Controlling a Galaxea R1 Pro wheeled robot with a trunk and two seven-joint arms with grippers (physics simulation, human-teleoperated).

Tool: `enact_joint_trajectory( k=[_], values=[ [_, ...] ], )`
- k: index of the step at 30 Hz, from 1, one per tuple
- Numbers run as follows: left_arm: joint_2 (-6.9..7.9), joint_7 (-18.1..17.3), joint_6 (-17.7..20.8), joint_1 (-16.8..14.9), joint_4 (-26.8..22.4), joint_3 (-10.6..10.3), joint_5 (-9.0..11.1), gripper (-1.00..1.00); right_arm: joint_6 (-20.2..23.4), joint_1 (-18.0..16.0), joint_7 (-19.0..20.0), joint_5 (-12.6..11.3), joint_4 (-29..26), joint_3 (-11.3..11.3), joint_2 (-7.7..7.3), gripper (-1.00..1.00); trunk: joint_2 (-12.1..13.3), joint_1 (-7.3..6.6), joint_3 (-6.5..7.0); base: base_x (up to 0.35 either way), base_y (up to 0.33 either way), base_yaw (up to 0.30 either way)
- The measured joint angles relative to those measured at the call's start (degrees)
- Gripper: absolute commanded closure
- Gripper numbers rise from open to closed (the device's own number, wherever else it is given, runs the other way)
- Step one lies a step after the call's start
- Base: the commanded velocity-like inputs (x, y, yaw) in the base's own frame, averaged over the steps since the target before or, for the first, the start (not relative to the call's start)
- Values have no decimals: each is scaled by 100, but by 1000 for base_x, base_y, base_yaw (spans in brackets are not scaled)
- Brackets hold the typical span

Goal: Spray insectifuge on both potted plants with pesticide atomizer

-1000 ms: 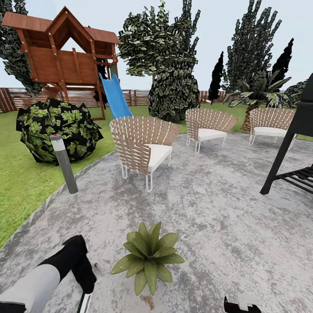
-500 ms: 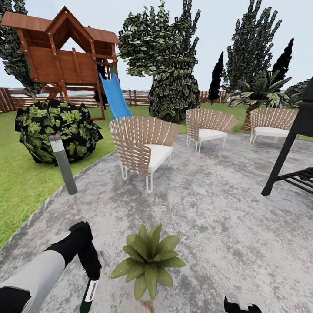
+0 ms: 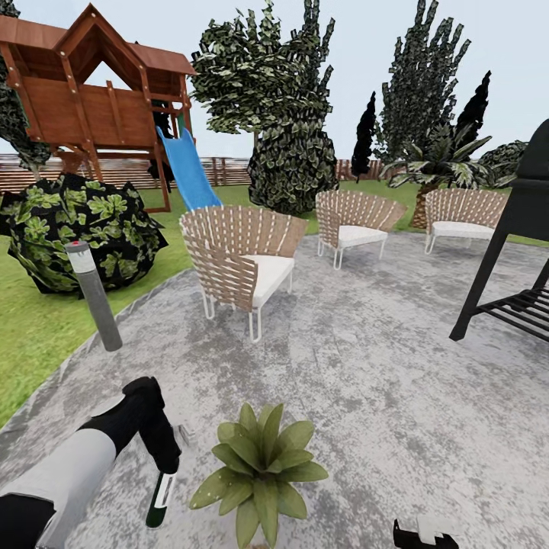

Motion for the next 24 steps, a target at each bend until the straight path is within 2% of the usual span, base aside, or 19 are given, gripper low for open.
enact_joint_trajectory(
  k=[2, 5, 7, 12, 13, 16, 19, 21, 24],
  values=[
    [19, -20, -17, -97, -27, -76, 0, 100, 0, 0, 0, 0, 2, 0, -3, -100, 0, 0, 0, 0, 0, 0],
    [37, -167, -47, -121, -19, -381, 3, 100, 3, 0, 0, 1, 3, 0, -3, -100, 0, 0, 0, 0, 0, 0],
    [75, -255, -64, -96, -7, -510, 1, 100, 3, 0, 0, 0, 3, 0, -2, -100, 0, 0, 0, 0, 0, 0],
    [414, -314, -96, -49, 32, -605, 0, 100, 1, 0, 0, 1, 3, 1, -2, -100, 0, 0, 0, 0, 0, 0],
    [444, -321, -100, -44, 16, -607, 10, 100, 2, 1, 0, 0, 3, 0, -2, -100, 0, 0, 0, 0, 0, 0],
    [423, -332, -94, -52, -26, -611, 14, 100, 2, 0, 0, 0, 3, 0, 0, -100, 0, 0, 0, 0, 0, 0],
    [271, -326, -59, -128, -97, -600, 22, 100, 1, 1, 0, 0, 2, 0, -5, -100, 0, 0, 0, 0, 2, -147],
    [222, -325, -40, -146, -134, -601, 17, 100, 0, 1, 0, 0, 2, 0, -4, -100, 0, 0, 0, 28, 143, -219],
    [272, -328, -24, -156, -155, -603, 8, 100, 3, 1, 7, 0, 2, -1, 1, -100, 0, -1, 0, 63, 277, -72]
  ],
)
